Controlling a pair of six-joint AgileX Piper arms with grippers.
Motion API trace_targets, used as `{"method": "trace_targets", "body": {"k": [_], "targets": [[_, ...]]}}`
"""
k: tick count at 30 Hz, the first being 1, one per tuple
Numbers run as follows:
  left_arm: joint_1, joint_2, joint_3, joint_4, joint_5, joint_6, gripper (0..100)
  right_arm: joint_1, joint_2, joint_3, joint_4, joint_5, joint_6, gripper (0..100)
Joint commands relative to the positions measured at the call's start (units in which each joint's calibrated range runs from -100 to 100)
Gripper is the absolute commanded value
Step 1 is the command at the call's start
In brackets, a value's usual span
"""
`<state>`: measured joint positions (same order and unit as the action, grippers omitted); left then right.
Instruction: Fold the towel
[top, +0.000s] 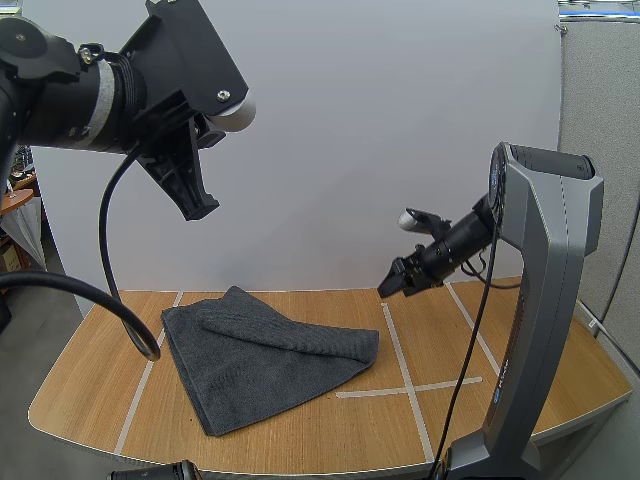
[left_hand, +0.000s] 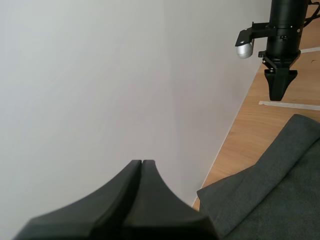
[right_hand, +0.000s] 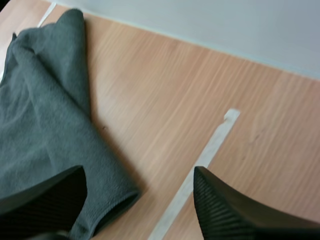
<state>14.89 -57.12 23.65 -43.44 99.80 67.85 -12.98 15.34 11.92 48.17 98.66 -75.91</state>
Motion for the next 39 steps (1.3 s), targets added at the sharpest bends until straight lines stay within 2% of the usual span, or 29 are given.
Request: {"method": "trace_targets", "body": {"k": [1, 15, 21, 32, 39], "targets": [[-0.23, 0.7, -0.3, -0.7, 0.2, -0.3, 0, -0.7, -0.7, 6.0, 1.7, 1.3, -5.5, 100], [-0.23, 0.7, -0.3, -0.7, 0.2, -0.3, 0, 2.1, 1.3, 10.1, 2.5, 0.8, -8.4, 100], [-0.23, 0.7, -0.3, -0.7, 0.2, -0.3, 0, 1.9, 4.8, 10.1, 2.5, -0.3, -9.1, 100], [-0.23, 0.7, -0.3, -0.7, 0.2, -0.3, 0, 2.0, 5.1, 10.1, 2.0, -3.7, -10.5, 100], [-0.23, 0.7, -0.3, -0.7, 0.2, -0.3, 0, 1.9, 7.4, 10.1, -1.4, -3.4, -10.5, 100]]}}
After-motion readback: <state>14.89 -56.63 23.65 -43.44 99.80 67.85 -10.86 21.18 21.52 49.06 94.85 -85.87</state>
